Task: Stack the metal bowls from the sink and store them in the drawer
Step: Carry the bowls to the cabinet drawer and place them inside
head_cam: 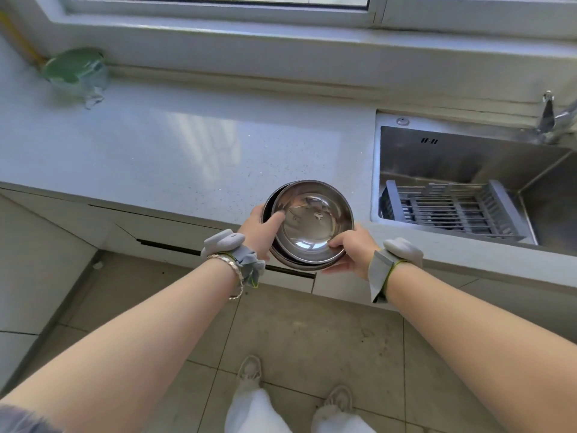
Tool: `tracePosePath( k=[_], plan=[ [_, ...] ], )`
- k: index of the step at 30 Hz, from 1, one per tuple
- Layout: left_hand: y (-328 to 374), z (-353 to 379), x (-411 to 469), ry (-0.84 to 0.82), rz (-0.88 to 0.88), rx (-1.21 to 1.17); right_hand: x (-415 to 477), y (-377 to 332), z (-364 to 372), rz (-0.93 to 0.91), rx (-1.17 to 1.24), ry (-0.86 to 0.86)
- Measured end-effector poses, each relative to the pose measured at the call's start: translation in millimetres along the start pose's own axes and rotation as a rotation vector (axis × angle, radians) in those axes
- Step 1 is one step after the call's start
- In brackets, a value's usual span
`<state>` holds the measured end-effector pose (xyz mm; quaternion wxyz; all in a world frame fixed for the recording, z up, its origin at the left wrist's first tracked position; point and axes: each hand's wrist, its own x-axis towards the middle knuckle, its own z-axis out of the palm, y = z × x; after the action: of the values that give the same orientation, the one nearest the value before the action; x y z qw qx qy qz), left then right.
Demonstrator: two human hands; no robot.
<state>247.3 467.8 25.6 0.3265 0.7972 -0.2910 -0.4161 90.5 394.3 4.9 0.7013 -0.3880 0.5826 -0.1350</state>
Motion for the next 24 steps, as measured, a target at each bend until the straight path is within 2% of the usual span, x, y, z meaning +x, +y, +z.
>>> tracePosePath(
  k=[3, 6, 9, 12, 15, 17, 22, 24],
  plan=[
    [-11, -20, 7, -0.011, -0.004, -0.040, 1, -1, 24, -0.001, 0.023, 0.013],
    [-19, -50, 25, -0.018, -0.036, -0.204, 6, -3, 57, 0.005, 0.106, 0.037],
    [-38, -87, 60, 0.055, -0.056, -0.312, 20, -8, 101, 0.002, 0.206, 0.063],
    [-71, -96, 82, 0.160, -0.232, -0.364, 26, -13, 116, -0.015, 0.249, 0.088],
    [-110, -100, 108, 0.061, -0.448, -0.355, 35, -18, 128, -0.027, 0.280, 0.110],
    [-130, -103, 128, 0.001, -0.472, -0.348, 40, -20, 140, -0.031, 0.294, 0.115],
    [-151, -103, 172, -0.010, -0.550, -0.523, 58, -22, 161, -0.018, 0.259, 0.148],
    [-160, -101, 188, -0.003, -0.544, -0.513, 68, -21, 166, -0.015, 0.259, 0.150]
  ],
)
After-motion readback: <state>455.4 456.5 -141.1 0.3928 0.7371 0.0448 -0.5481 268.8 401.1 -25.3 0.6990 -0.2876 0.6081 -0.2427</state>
